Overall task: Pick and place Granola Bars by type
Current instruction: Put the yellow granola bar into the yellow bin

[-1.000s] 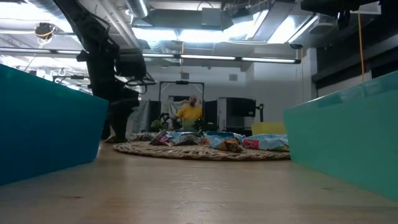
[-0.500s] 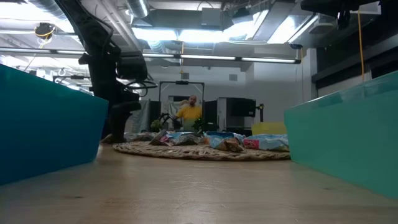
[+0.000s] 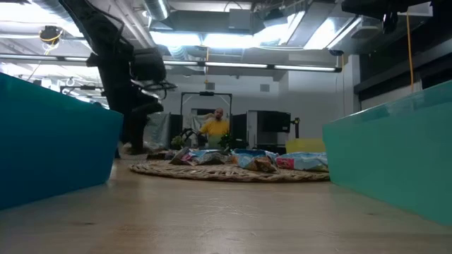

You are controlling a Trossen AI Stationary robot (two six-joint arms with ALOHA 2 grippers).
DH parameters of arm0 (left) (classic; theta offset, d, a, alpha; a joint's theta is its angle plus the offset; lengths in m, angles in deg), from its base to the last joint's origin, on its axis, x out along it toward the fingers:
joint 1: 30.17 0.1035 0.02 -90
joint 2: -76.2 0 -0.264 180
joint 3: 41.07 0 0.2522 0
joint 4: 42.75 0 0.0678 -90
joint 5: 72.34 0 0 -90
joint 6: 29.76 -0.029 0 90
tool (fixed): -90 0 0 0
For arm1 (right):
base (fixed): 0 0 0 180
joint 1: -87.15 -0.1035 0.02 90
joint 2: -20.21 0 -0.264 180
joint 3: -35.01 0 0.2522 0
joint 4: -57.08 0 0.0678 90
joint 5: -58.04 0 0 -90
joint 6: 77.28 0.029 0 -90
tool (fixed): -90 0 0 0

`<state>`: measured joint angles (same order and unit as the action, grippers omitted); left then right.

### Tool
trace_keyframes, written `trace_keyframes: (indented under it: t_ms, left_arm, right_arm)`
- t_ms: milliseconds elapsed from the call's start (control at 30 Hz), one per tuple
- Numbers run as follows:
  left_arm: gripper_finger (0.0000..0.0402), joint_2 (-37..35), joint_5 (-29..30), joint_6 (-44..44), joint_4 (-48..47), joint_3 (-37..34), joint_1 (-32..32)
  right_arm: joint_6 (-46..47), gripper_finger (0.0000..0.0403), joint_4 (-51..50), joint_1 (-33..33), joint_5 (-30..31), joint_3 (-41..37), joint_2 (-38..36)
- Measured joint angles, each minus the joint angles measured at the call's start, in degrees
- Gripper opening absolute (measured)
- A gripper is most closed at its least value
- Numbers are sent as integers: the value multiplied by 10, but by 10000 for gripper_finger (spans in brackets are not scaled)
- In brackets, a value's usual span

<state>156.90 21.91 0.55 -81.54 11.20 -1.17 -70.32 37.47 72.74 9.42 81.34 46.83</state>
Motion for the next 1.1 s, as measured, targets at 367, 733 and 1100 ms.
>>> trace_keyframes:
  t_ms: [367, 733, 1100]
  left_arm:
    - [56, -83, -1, -16, -4, 71, -51]
    - [56, -85, -23, -135, -4, 248, -124]
    - [56, -75, -12, -165, -10, 353, -198]
  right_arm:
    - [2, 35, 0, 0, 0, 0, 0]
    - [3, 35, 0, 0, -9, 0, 0]
    - [28, 60, 25, 0, -95, 0, 16]
